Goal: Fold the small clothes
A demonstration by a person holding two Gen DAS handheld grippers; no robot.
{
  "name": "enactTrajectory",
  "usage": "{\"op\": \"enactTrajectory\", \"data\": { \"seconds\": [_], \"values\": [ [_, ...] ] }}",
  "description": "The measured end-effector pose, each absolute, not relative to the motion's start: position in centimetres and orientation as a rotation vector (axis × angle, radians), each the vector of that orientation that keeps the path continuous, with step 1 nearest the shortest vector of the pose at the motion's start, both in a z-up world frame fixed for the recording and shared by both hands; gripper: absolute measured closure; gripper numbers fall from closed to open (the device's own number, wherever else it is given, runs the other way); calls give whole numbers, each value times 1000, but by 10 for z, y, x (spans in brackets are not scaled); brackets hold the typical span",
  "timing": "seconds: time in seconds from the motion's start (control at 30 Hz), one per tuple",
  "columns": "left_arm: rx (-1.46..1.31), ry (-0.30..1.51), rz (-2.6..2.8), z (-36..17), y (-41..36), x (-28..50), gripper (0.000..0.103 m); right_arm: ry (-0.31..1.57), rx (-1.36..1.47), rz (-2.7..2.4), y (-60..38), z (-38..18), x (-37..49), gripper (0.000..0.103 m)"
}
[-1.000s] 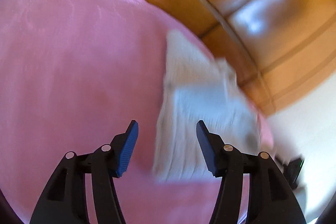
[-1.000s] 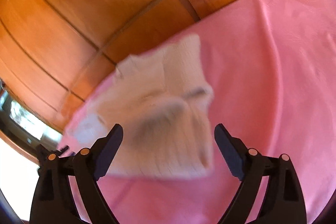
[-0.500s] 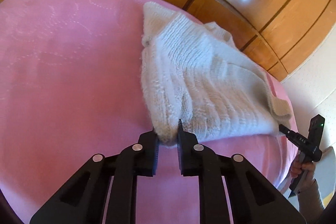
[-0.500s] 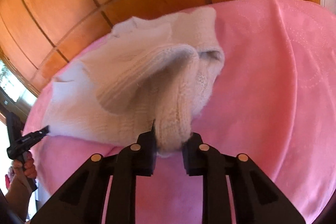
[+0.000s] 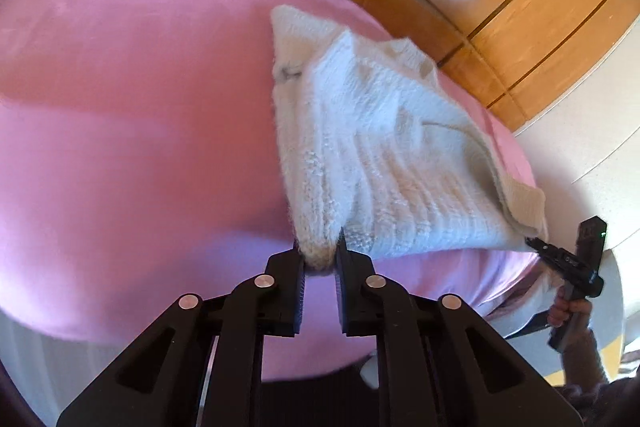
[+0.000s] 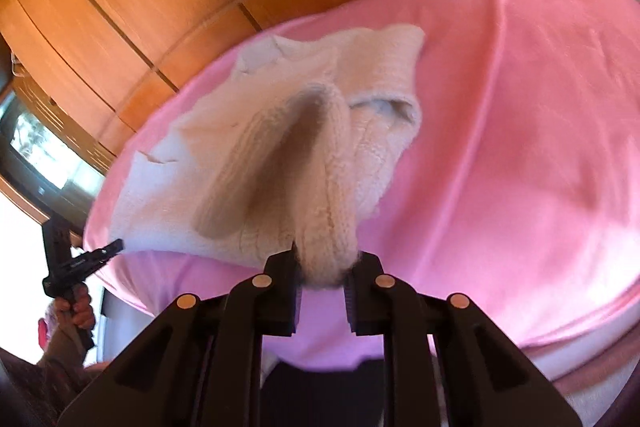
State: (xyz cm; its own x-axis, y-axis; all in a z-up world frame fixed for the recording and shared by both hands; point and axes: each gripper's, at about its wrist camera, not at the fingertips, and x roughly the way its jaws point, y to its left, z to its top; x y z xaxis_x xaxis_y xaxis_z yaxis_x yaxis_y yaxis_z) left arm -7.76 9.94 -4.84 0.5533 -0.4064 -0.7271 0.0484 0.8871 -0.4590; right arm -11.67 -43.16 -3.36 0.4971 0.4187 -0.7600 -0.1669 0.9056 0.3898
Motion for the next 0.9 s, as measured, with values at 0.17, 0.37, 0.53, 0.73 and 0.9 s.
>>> {"op": "enactTrajectory", "data": {
  "seconds": [0.17, 0.37, 0.53, 0.73, 0.9],
  "values": [
    [-336, 917, -247, -34, 100, -62, 77, 855, -85, 219, -406, -13, -114, 36],
    [-220, 889, -262, -26, 95, -20, 59, 818, -539, 307, -356, -37, -106, 36],
    [-220, 911, -270, -38, 89, 10, 59, 713, -742, 316, -334, -54, -98, 37],
    [-258, 915, -339, -42, 86, 27, 60, 703, -720, 424, -320, -48, -72, 54],
    [-212, 879, -352, -35, 79, 29, 91, 777, -555, 431, -325, -33, -47, 96]
  ]
}}
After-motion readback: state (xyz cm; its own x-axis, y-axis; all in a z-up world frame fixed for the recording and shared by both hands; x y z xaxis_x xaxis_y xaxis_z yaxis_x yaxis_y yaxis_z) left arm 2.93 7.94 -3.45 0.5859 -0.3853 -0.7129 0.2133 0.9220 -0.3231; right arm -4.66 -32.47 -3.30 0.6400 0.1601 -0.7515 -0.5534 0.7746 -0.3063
